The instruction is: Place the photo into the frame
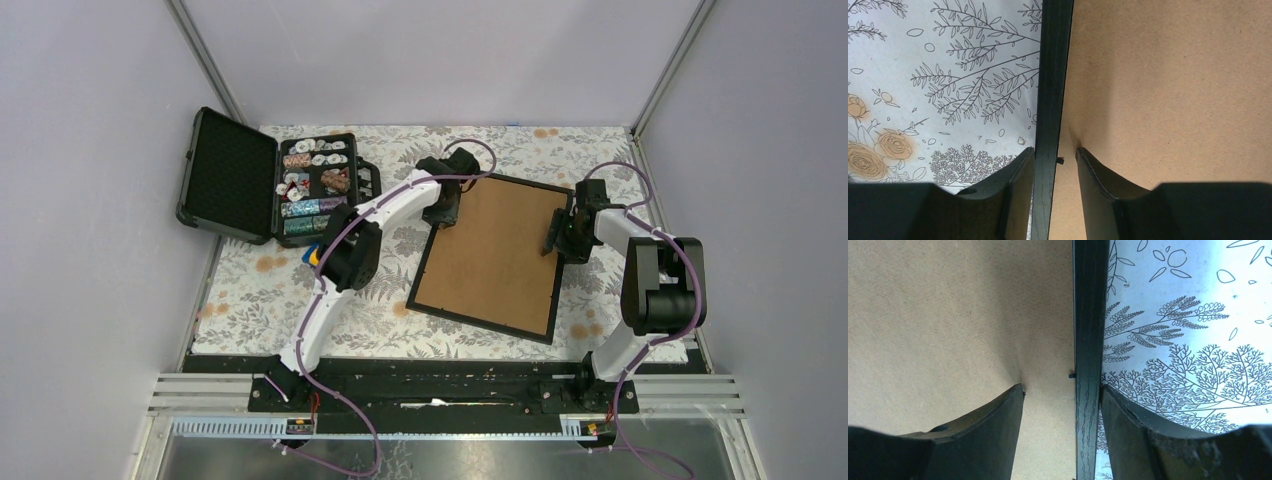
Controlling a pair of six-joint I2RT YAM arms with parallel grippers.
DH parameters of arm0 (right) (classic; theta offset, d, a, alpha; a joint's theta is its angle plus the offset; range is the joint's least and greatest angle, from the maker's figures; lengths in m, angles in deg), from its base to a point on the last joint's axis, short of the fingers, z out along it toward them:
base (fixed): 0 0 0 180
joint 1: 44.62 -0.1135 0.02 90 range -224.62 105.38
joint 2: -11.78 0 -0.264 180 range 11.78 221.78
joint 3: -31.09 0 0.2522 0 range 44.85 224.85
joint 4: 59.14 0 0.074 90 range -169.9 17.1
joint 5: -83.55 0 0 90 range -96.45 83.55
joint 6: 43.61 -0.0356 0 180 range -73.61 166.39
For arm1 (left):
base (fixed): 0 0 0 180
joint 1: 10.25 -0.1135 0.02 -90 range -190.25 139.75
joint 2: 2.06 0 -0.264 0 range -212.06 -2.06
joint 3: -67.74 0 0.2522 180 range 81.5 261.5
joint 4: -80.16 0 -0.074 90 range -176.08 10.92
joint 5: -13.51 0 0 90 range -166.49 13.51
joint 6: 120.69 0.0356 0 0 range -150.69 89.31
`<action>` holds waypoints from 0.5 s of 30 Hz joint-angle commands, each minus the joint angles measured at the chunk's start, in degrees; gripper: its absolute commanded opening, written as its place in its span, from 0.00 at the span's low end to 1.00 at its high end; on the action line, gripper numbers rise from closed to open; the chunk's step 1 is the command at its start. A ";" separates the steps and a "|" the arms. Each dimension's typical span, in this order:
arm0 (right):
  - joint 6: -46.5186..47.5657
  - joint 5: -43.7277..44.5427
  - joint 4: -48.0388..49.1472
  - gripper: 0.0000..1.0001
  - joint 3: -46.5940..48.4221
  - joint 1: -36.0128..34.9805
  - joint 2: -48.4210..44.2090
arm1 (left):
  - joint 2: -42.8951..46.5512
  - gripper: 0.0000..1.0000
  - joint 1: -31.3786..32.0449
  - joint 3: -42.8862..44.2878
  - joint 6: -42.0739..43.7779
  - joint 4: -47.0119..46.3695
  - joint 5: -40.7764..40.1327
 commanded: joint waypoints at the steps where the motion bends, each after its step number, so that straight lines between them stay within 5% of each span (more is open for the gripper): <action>1: -0.77 -4.51 1.58 0.64 -0.79 -2.41 2.96 | -8.68 0.45 4.33 -5.44 -1.75 1.05 5.76; 5: -0.79 -3.91 0.80 0.64 0.50 -2.38 3.97 | -2.88 0.56 3.19 -1.69 1.56 0.23 10.35; 9: -0.73 -2.88 -1.02 0.64 3.08 -2.39 5.28 | 3.29 0.83 -0.34 -6.38 1.26 -5.80 18.82; 15: -0.93 -2.63 -3.04 0.69 6.51 -2.38 6.23 | 6.18 0.83 -1.63 -18.62 0.55 -12.13 30.26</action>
